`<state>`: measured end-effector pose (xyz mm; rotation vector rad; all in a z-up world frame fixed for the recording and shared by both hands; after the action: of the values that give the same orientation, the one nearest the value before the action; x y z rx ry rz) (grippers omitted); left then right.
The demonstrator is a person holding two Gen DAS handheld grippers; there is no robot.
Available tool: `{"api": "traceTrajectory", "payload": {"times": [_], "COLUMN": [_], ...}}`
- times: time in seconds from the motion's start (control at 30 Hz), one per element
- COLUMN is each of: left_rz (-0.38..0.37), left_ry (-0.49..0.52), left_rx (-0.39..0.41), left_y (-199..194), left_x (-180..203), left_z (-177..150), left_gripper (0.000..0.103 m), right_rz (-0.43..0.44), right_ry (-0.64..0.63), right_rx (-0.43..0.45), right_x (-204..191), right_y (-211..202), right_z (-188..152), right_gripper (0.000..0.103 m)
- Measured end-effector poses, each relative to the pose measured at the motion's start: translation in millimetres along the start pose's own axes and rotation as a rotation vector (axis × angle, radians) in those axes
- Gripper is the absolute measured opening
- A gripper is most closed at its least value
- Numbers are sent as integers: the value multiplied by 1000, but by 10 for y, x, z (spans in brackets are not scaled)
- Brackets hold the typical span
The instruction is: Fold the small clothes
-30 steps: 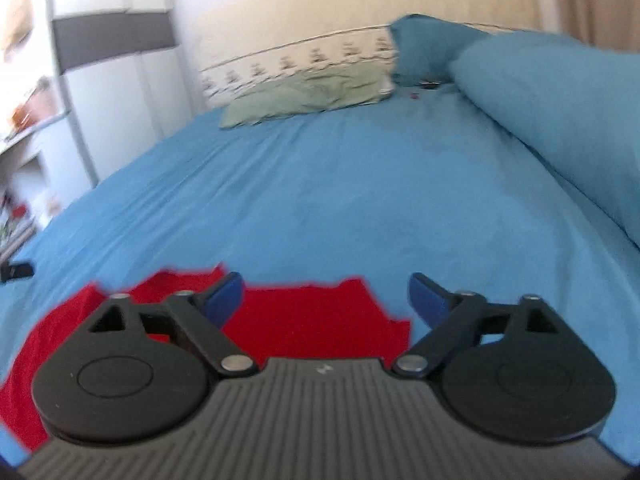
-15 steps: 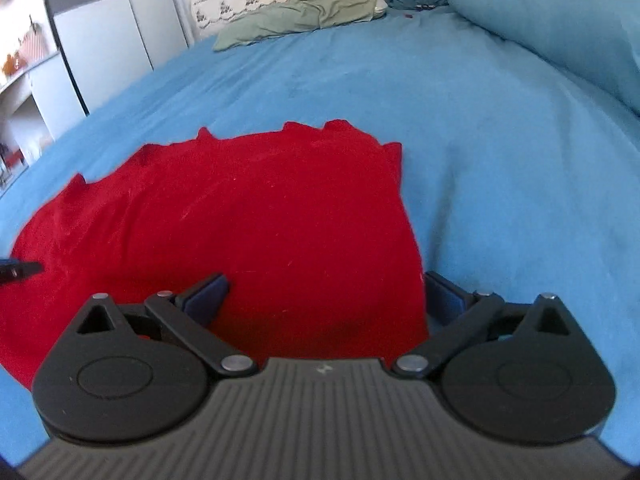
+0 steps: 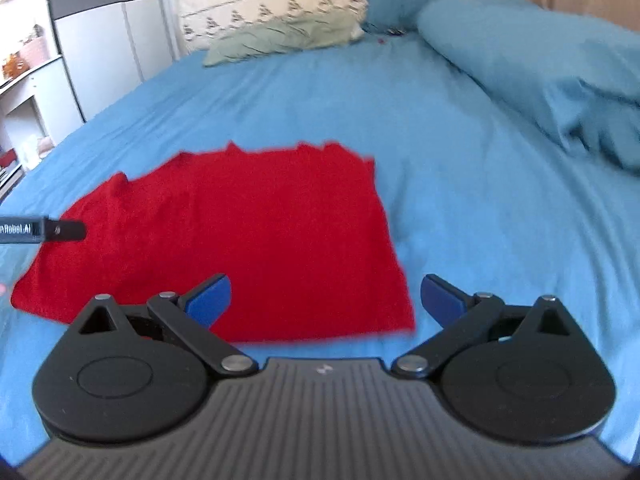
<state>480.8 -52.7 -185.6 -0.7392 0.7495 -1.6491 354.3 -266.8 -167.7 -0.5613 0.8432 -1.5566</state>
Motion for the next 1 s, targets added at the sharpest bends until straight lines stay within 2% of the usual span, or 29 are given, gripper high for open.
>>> {"api": "traceTrajectory", "payload": {"times": [0.07, 0.13, 0.3, 0.4, 0.47, 0.5, 0.57, 0.7, 0.77, 0.8, 0.83, 0.93, 1.0], "left_rz": [-6, -7, -9, -21, -19, -18, -24, 4, 32, 44, 53, 83, 93], "left_ry": [9, 23, 32, 20, 9, 1, -14, -25, -26, -27, -23, -9, -7], "left_rx": [-36, -39, -21, -35, -48, -51, -65, -93, -109, -118, -123, -144, -146], "left_y": [123, 160, 303, 369, 439, 466, 543, 684, 750, 781, 807, 870, 905], "left_x": [49, 83, 116, 105, 84, 70, 53, 43, 26, 21, 18, 27, 21], "left_z": [-37, -51, 14, 21, 54, 72, 114, 164, 172, 174, 177, 192, 204], "left_gripper": [103, 103, 103, 103, 103, 103, 103, 103, 103, 103, 103, 103, 103], "right_rz": [28, 55, 160, 158, 139, 130, 114, 105, 84, 81, 73, 30, 14], "right_ry": [78, 164, 392, 476, 478, 473, 463, 408, 358, 341, 328, 288, 261], "right_rx": [-29, -36, 83, 121, 139, 146, 137, 116, 93, 85, 78, 67, 72], "right_x": [24, 79, 240, 323, 336, 338, 359, 353, 298, 273, 253, 153, 73], "right_y": [110, 211, 388, 546, 604, 628, 693, 737, 762, 761, 757, 699, 630], "right_z": [-131, -209, -183, -84, 5, 48, 129, 230, 278, 298, 315, 417, 521], "right_gripper": [103, 103, 103, 103, 103, 99, 79, 64, 46, 42, 33, 26, 25]}}
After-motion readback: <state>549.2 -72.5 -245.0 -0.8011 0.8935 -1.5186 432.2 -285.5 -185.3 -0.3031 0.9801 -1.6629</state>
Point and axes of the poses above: each gripper's, at about its wrist camera, not at the fingertips, and y roughly the way its jaws point, x to its right, z to its top, the point moved 6 cm from there along y, roughly the way its jaws point, and after that the axes turned 9 degrees about -x, right-handed, at the moved point
